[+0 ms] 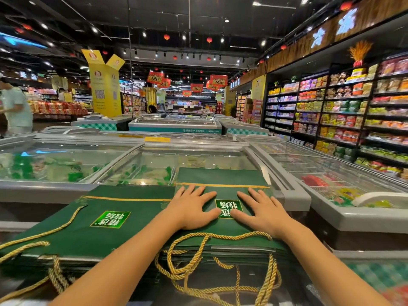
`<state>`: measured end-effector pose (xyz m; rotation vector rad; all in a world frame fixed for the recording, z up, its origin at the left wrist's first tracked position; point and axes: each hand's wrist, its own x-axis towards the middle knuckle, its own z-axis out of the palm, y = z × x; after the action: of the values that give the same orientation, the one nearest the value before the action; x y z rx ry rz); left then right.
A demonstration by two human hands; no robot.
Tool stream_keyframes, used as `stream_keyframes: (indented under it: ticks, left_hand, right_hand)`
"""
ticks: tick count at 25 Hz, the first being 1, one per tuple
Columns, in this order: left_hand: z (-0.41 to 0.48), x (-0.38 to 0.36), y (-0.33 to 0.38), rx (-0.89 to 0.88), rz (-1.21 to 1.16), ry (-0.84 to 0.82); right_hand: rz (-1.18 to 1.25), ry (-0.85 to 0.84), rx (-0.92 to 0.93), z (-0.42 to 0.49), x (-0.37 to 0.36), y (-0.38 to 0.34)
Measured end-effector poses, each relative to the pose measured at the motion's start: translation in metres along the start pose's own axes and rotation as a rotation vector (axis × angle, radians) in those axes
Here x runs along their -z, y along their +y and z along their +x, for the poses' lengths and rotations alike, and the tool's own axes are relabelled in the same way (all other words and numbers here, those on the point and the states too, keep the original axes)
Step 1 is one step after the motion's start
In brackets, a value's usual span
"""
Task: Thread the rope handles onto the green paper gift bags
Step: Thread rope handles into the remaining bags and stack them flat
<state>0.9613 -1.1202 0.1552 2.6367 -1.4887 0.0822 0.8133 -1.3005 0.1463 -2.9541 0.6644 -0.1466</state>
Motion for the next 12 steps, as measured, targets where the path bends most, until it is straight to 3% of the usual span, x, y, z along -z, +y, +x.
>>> stream_keyframes:
  ticks: [3,7,12]
  left_hand:
    - [-0.01,0.014,0.0,-0.035,-0.138,0.089]
    - [-0.059,0.045,-0.026,0.018,-0.526,0.293]
    - [-0.159,0.054,-0.107,0.188,-0.51,0.35]
  right_hand:
    - [-0.051,0.014,0.013,-0.004,0.018,-0.006]
    - [0.039,0.263,0.112,-0.019,0.047,-0.034]
    - [0.275,0.354,0.374,-0.04,0.057,-0.132]
